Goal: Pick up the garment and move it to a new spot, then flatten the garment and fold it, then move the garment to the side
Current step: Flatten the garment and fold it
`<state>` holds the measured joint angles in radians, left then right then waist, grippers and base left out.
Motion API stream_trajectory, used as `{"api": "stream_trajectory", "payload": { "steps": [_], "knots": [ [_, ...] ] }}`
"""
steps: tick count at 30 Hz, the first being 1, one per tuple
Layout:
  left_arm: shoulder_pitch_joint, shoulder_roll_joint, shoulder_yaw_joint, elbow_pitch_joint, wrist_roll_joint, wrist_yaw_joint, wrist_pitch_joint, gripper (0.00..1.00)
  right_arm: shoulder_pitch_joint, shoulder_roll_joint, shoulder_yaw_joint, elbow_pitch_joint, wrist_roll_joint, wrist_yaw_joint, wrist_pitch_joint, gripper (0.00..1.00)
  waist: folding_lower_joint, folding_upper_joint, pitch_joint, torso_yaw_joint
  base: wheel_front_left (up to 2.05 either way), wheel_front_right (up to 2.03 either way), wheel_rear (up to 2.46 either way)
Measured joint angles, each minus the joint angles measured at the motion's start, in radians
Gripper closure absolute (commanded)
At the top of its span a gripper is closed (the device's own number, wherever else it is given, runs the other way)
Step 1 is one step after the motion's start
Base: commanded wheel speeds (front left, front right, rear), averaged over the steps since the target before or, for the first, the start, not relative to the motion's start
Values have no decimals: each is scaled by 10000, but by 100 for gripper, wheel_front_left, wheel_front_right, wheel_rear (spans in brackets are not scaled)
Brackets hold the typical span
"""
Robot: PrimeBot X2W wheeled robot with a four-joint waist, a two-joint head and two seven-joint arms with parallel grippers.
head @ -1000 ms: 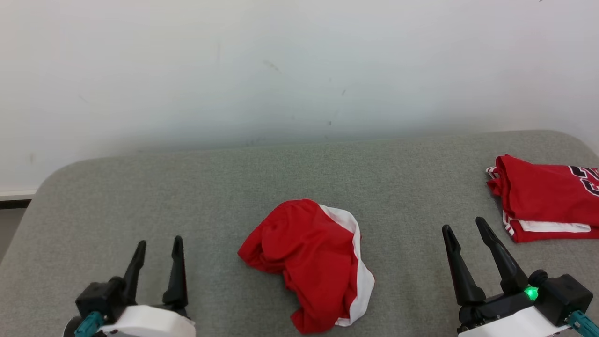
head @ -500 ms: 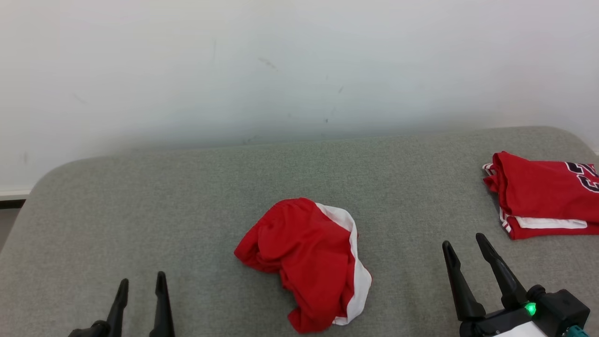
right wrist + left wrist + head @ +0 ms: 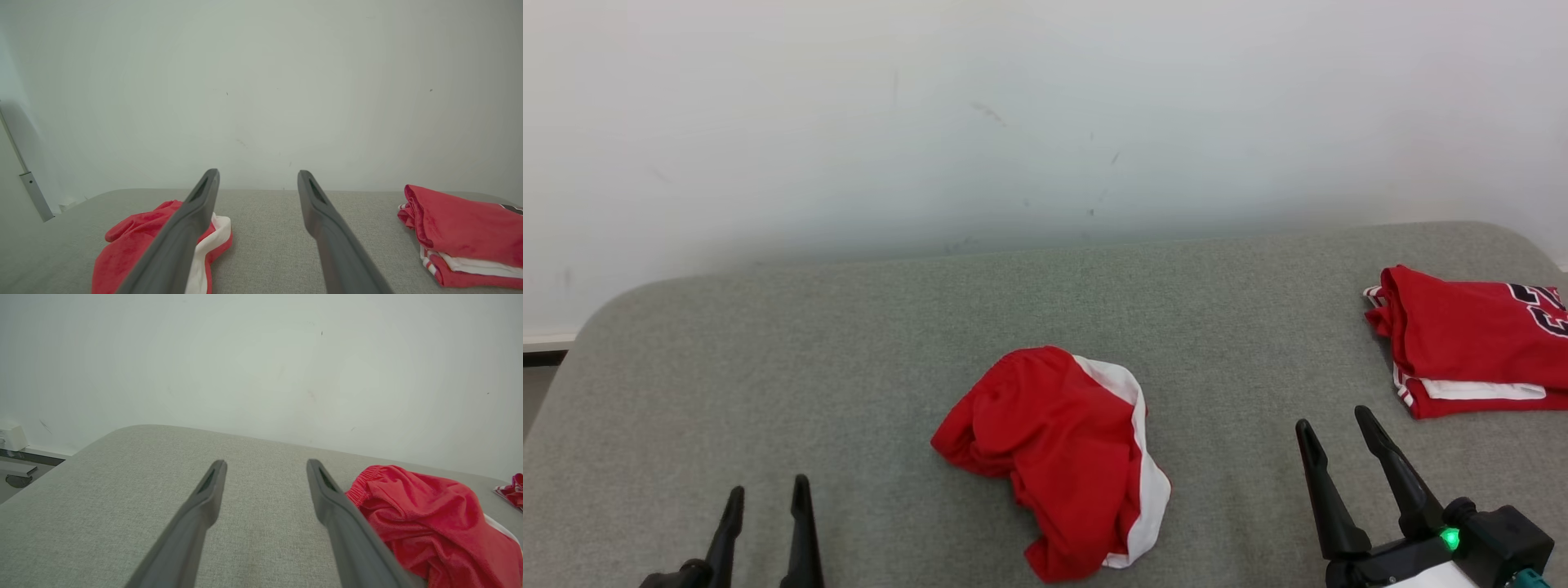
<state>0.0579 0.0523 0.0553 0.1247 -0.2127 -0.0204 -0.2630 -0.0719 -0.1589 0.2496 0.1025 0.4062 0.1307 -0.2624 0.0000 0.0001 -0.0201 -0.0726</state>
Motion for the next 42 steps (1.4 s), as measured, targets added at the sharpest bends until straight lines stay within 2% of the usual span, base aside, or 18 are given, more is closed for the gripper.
{"api": "stream_trajectory", "payload": {
  "steps": [14,20,33,42],
  "knots": [
    [-154,-29,-174,219,-92,-12,-2,0,0,-23,104,232,-4,0,0,0,0,-1,-69,202,0,0,0],
    [-182,-29,-274,291,-205,-2,-4,0,-8,-50,947,1237,282,2,209,0,0,0,-103,562,0,0,0],
    [-348,-33,-407,405,-267,-12,-12,0,-717,140,1979,3703,1181,0,2266,0,0,0,-48,1790,0,0,0],
    [-362,-33,-485,510,-274,-52,-10,0,-1164,313,2219,4916,1498,2,2196,0,1,0,39,2603,0,0,0]
  ]
}}
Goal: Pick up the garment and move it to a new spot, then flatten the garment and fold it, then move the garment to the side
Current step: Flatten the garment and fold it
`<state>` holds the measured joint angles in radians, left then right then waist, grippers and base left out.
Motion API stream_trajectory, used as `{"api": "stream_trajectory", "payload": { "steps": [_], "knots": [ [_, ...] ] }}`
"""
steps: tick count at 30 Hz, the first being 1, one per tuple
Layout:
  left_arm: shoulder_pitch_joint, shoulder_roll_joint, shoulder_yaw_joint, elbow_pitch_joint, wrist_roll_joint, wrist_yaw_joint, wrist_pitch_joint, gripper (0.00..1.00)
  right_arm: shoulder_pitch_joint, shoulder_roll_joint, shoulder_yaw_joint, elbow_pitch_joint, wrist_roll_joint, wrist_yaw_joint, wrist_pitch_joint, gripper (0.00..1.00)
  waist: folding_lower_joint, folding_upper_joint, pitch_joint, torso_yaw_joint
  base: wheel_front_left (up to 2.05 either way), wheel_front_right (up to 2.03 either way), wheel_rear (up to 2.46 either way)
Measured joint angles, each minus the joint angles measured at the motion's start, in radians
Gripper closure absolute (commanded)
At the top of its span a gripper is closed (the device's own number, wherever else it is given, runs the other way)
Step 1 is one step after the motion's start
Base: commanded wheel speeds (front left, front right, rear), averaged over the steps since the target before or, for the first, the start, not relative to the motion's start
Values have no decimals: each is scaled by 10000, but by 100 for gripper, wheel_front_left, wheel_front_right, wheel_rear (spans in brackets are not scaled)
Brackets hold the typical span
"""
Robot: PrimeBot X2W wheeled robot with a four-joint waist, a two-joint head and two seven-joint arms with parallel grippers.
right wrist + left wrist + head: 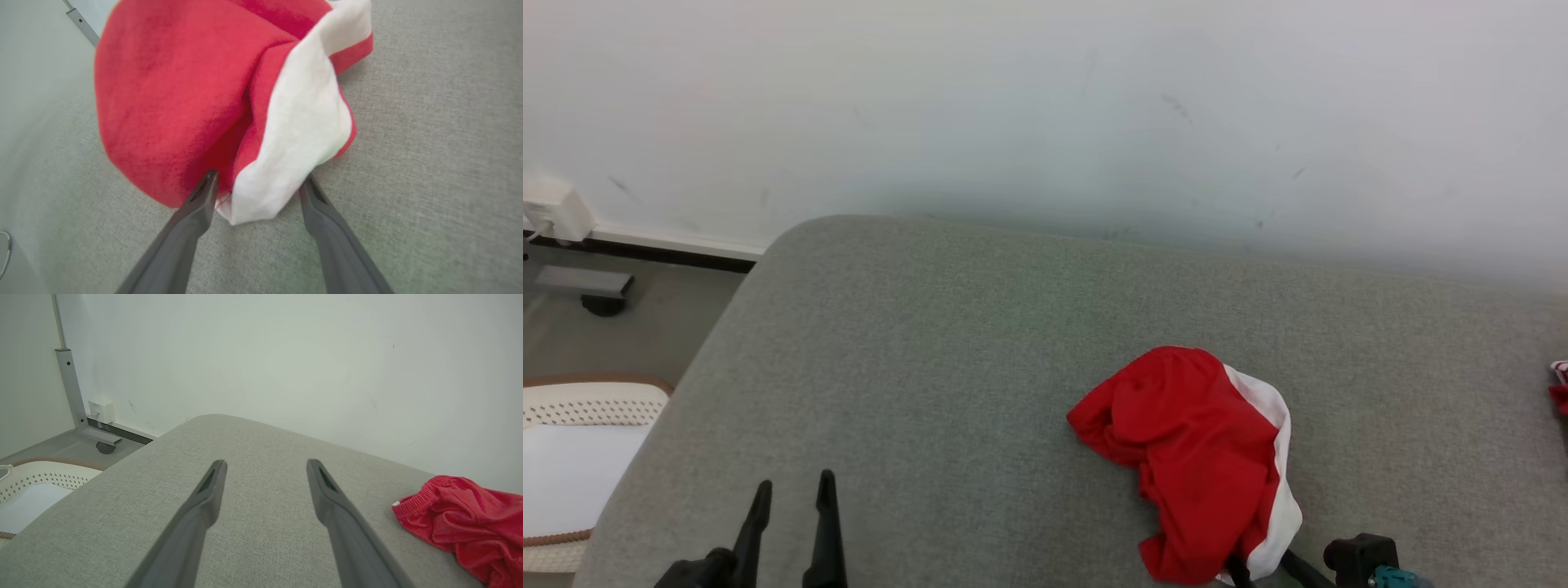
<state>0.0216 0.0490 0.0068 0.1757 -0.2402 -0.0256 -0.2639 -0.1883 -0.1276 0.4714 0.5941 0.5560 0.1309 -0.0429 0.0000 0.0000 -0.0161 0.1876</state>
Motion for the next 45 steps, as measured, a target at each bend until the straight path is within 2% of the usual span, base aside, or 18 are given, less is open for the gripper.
{"api": "stream_trajectory", "payload": {
  "steps": [1,3,4,9,13,19,25,30,33,34,35,36,40,45],
  "knots": [
    [-1,0,19,-4,0,-2,0,0,-56,-4,-17,132,15,0,-33,18,0,0,12,60,0,0,0],
    [0,0,69,0,0,-6,0,0,-173,-4,-136,297,29,0,-236,87,0,0,30,138,0,0,0],
    [0,0,81,-2,0,-10,-2,0,-234,-13,-205,368,31,-2,-347,100,0,0,35,158,0,0,0],
    [12,0,67,2,-6,-15,-2,0,-425,-196,-383,431,-113,0,-640,100,0,0,25,101,0,0,0],
    [1,0,-15,23,-75,-46,-2,0,-718,-629,-416,-67,-261,0,-474,100,0,0,39,-71,0,0,0],
    [-207,2,-161,-10,-86,-59,0,0,-1637,-1941,-493,-890,-345,0,523,100,-1,0,346,-268,0,0,0],
    [-569,-4,-349,-63,-102,-59,0,0,-2902,-3338,-1058,-1009,-86,4,1854,100,0,0,1036,-230,0,0,0],
    [-1006,0,-479,-115,-219,-59,-2,0,-4029,-4291,-1151,-341,-84,10,2487,100,0,0,1779,-51,0,0,0],
    [-1240,0,-564,-104,-282,-58,0,0,-4640,-4600,-1101,412,-12,10,2566,100,1,0,2185,106,0,0,0],
    [-1304,-2,-596,-102,-307,-58,-2,0,-4829,-4644,-1095,683,-12,10,2435,76,2,0,2296,164,0,0,0],
    [-1351,-2,-617,-94,-324,-50,0,0,-5021,-4663,-1112,951,-13,10,2265,13,2,0,2388,221,0,0,0],
    [-1381,-2,-639,-86,-330,-44,0,0,-5203,-4661,-1114,1210,-17,10,2069,0,1,0,2460,273,0,0,0],
    [-1396,-2,-698,15,-339,23,-2,0,-5654,-4276,-940,1975,-8,10,1375,0,2,0,2502,339,0,0,0],
    [-1334,-6,-681,75,-324,40,-2,0,-5649,-3760,-462,2088,-2,10,316,0,1,0,2120,81,0,0,0]
  ]
}}
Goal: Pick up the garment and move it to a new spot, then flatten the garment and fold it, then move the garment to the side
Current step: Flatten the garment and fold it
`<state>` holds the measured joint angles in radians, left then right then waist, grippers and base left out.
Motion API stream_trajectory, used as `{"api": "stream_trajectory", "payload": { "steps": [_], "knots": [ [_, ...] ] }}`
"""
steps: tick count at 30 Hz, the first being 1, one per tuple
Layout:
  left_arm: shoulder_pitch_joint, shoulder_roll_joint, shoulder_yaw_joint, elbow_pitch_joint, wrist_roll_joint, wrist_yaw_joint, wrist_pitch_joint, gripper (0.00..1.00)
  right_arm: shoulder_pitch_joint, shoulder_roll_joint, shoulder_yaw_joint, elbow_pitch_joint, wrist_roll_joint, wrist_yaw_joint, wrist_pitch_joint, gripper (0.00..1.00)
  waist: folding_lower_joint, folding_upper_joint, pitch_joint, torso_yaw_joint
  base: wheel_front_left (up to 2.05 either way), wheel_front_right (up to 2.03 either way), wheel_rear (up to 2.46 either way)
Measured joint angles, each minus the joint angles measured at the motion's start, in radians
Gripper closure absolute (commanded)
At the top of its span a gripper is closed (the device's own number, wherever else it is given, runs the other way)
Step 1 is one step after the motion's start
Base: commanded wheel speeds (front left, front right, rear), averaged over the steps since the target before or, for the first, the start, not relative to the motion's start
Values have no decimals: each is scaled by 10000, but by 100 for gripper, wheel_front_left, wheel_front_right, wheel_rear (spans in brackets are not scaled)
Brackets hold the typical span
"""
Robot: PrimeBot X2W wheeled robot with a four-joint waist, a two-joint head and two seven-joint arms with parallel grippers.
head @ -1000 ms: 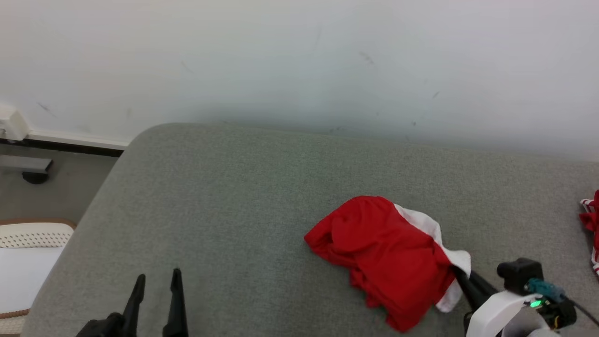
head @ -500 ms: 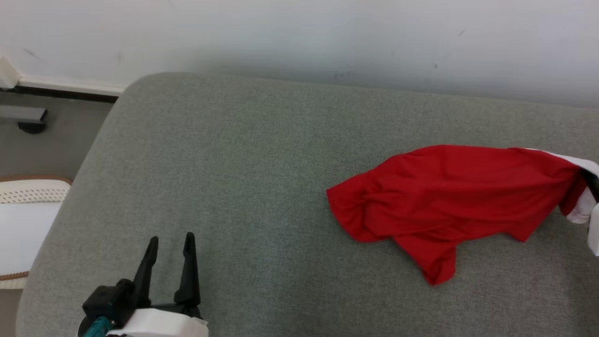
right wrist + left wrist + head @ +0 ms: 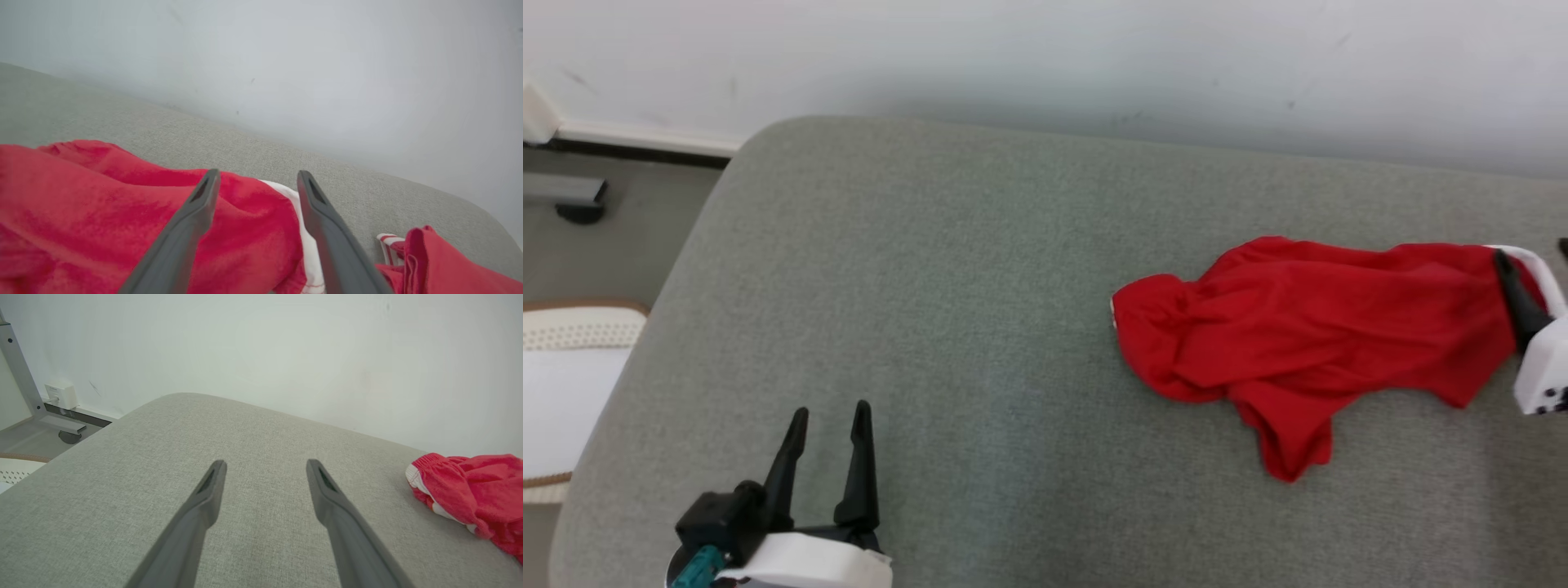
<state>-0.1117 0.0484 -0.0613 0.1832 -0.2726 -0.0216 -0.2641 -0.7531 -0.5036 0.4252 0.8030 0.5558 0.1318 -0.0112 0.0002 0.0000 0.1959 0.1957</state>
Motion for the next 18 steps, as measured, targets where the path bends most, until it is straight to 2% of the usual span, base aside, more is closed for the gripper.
{"api": "stream_trajectory", "payload": {
  "steps": [5,9,14,18],
  "knots": [
    [338,4,182,63,84,-73,0,0,847,681,568,-878,46,0,-1248,0,0,-1,-658,-542,0,0,0],
    [545,4,198,67,86,-71,0,0,1785,1068,871,-1626,146,0,-1778,0,-1,0,-1124,-902,0,0,0],
    [729,2,153,77,86,-52,2,0,3027,1524,1446,-2481,130,0,-1950,0,-2,0,-1604,-1159,0,0,0],
    [756,4,148,79,84,-86,2,0,3557,1797,2238,-2828,-35,0,-1666,0,-2,0,-1763,-1114,0,0,0]
  ]
}}
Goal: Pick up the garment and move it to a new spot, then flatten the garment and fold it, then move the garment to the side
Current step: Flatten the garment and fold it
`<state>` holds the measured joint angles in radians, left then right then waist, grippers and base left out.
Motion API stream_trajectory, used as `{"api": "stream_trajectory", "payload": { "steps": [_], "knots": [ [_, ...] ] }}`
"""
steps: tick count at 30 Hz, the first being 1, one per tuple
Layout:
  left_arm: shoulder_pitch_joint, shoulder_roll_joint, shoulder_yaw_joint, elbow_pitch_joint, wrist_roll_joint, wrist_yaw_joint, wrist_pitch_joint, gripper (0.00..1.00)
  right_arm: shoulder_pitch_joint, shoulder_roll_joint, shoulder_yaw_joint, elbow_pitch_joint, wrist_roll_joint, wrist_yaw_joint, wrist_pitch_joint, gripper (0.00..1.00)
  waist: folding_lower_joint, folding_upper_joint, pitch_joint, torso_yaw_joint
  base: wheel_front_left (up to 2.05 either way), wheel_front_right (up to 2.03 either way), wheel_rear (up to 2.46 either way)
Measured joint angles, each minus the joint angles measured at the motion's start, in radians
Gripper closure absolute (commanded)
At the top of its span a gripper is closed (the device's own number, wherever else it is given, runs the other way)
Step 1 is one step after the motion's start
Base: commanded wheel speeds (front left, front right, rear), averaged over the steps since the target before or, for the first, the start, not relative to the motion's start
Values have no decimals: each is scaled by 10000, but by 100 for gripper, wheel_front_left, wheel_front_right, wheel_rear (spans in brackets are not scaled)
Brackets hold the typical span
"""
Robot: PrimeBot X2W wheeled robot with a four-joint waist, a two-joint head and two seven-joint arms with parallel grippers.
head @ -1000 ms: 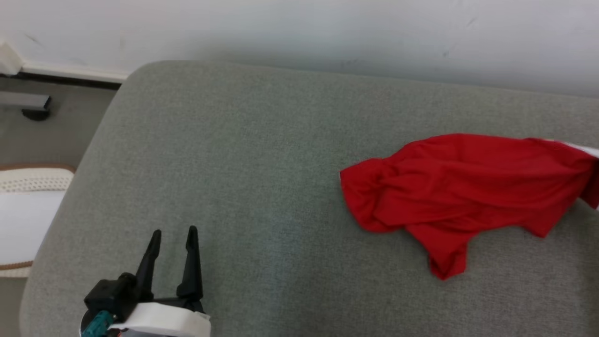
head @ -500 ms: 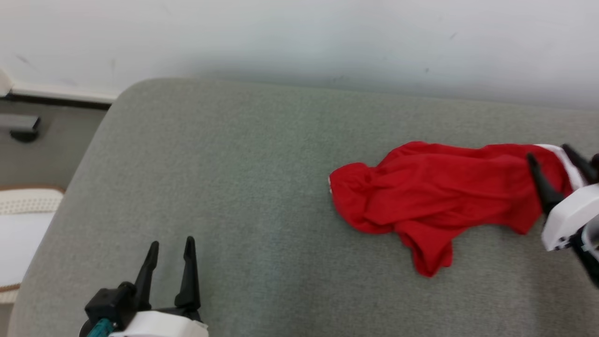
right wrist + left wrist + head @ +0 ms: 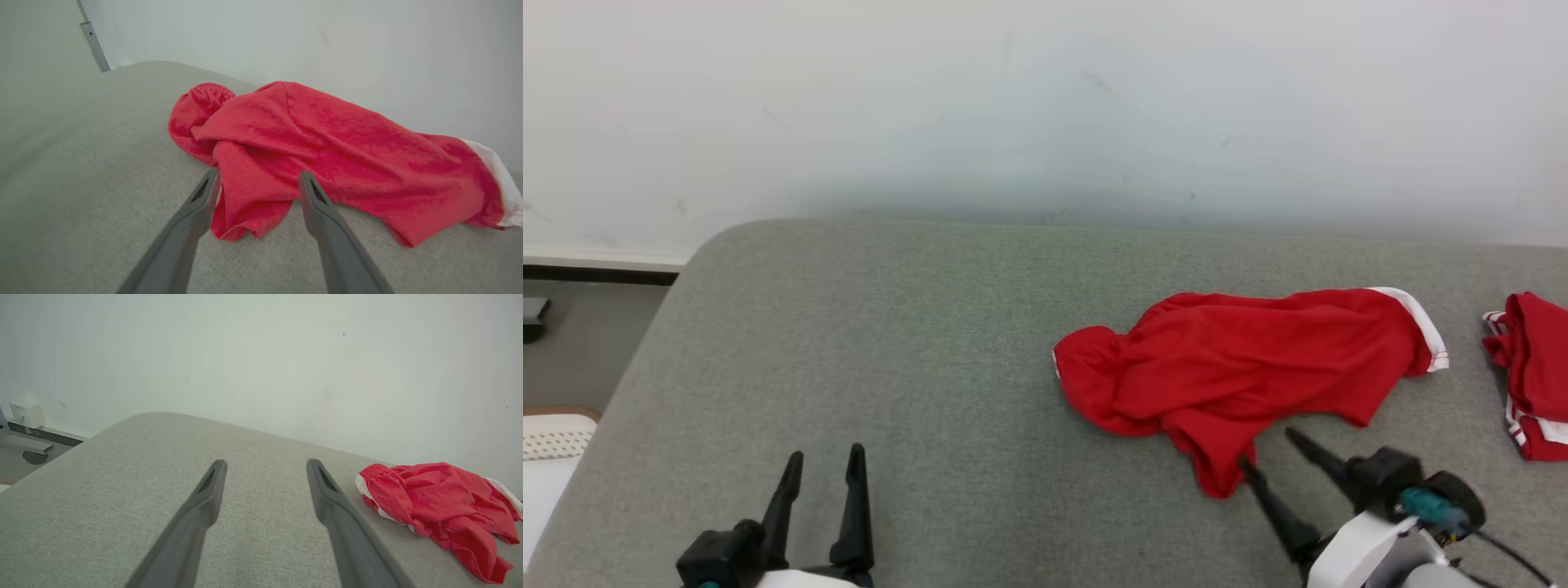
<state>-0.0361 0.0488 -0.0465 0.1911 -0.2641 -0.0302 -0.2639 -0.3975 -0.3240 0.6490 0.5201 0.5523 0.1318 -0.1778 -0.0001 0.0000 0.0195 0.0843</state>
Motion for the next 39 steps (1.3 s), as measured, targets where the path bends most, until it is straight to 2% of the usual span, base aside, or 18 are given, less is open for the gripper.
{"api": "stream_trajectory", "payload": {
  "steps": [8,16,20,21,22,23,24,25,32,35,39],
  "knots": [
    [-2,-2,-161,10,-102,61,0,0,58,337,1319,472,-198,0,1118,0,0,0,10,576,0,0,0],
    [-15,2,-226,12,-192,132,-2,0,-372,621,1135,1818,-391,0,1632,0,0,0,141,1272,0,0,0],
    [-18,0,-211,12,-228,132,-2,0,-571,763,1112,2416,-276,0,1852,23,0,0,257,1469,0,0,0],
    [-26,0,-211,12,-261,132,-2,0,-635,794,1083,2583,-245,0,1812,34,0,0,281,1490,0,0,0],
    [-38,0,-205,13,-268,132,-2,0,-716,819,1074,2771,-261,2,1772,52,0,0,297,1504,0,0,0],
    [-45,0,-198,13,-268,134,-2,0,-781,863,1045,2932,-270,4,1745,52,0,0,301,1507,0,0,0],
    [-49,0,-190,15,-268,136,-2,0,-814,926,978,3068,-268,2,1615,61,0,0,301,1501,0,0,0],
    [-49,0,-165,15,-268,146,-2,0,-844,991,955,3191,-259,2,1505,100,0,0,299,1480,0,0,0],
    [-41,0,-67,27,-267,130,-2,0,-918,1264,934,3083,128,0,500,100,1,0,197,985,0,0,0],
    [-6,0,-40,33,-267,130,-2,0,-918,1206,855,2437,510,0,38,100,1,0,125,675,0,0,0],
    [61,0,-8,13,-265,134,-2,0,-621,761,508,1143,1101,0,-318,100,1,0,27,214,0,0,0]
  ]
}}
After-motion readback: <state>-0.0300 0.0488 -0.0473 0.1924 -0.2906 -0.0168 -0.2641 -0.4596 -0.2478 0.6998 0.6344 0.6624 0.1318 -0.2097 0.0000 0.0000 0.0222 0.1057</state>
